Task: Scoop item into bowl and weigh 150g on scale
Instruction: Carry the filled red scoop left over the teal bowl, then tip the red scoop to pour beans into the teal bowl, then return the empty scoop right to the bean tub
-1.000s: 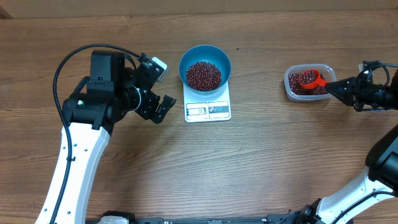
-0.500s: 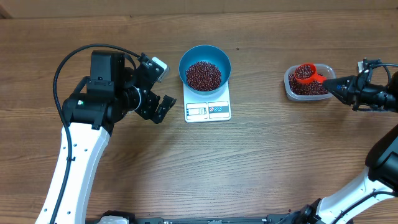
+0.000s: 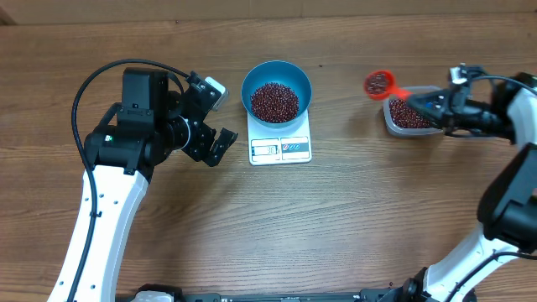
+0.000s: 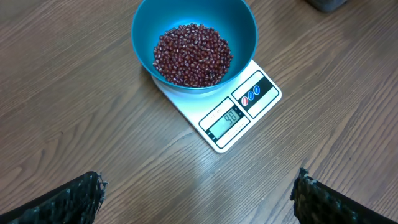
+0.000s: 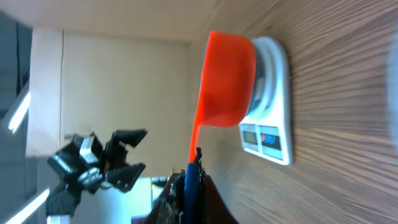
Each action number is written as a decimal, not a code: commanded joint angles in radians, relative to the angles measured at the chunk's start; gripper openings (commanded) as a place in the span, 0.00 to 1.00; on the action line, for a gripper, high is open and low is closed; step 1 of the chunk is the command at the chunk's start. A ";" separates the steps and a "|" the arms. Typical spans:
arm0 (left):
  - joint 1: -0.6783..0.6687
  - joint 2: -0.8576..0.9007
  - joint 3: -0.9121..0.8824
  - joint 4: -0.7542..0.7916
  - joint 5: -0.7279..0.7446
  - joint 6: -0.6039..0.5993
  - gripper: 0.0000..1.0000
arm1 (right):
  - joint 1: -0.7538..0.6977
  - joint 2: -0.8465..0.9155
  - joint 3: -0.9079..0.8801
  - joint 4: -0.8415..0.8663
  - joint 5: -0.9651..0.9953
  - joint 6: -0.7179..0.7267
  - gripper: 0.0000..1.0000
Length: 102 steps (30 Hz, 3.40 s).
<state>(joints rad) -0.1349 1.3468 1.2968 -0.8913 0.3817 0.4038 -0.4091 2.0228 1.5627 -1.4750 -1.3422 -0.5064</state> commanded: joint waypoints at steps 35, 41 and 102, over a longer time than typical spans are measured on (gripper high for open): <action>0.003 0.007 -0.002 0.002 0.000 0.027 1.00 | 0.602 -0.013 0.375 0.306 0.658 0.511 0.04; 0.003 0.007 -0.002 0.002 0.000 0.027 0.99 | 0.693 -0.014 0.488 0.233 0.963 0.510 0.04; 0.003 0.007 -0.002 0.002 0.000 0.027 0.99 | 0.672 -0.212 0.510 0.177 1.101 0.472 0.04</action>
<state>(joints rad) -0.1349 1.3468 1.2968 -0.8909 0.3817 0.4038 0.3058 1.8584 2.0422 -1.2861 -0.2134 -0.0303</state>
